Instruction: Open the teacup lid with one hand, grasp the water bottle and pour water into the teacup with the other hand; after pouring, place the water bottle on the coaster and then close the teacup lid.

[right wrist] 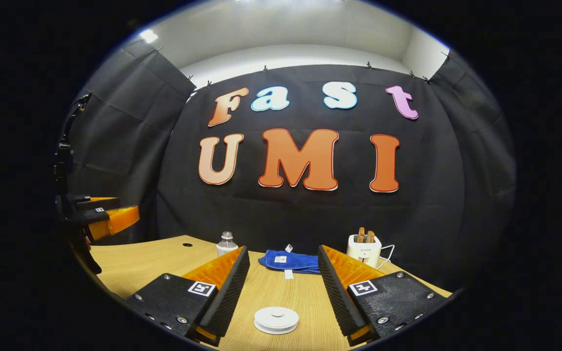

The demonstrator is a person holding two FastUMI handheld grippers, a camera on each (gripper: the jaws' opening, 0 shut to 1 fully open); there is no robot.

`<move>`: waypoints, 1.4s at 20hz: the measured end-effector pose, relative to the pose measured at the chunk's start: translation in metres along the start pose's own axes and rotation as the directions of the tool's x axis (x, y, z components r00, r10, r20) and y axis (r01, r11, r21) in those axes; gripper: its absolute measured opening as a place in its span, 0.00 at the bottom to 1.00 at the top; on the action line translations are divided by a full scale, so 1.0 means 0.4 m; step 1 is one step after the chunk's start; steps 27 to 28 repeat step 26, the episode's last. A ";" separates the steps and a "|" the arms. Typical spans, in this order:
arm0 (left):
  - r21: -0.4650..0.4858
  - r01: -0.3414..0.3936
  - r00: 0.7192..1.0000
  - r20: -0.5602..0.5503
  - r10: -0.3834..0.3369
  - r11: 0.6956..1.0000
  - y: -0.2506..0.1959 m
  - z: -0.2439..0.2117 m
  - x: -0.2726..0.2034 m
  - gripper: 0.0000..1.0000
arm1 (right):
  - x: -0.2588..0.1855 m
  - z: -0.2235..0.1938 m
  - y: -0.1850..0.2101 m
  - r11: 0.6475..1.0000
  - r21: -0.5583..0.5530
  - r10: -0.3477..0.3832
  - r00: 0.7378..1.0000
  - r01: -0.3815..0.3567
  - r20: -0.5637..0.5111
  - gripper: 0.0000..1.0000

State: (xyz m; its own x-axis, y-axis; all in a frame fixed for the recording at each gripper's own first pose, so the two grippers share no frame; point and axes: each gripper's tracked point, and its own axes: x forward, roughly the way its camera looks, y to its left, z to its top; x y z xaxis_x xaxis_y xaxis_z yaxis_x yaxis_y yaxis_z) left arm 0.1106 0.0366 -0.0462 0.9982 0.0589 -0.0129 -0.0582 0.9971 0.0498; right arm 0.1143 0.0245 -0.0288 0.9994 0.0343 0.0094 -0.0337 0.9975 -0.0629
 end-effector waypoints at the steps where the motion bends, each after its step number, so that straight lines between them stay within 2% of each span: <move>1: 0.002 -0.002 1.000 0.005 0.002 1.000 0.000 0.002 -0.003 0.94 | -0.003 0.005 0.003 1.000 0.000 0.002 1.000 -0.002 0.006 0.84; 28: -0.004 -0.003 1.000 -0.005 0.003 1.000 0.009 -0.015 -0.013 0.95 | -0.007 0.011 0.035 1.000 -0.008 0.025 1.000 -0.025 0.014 0.84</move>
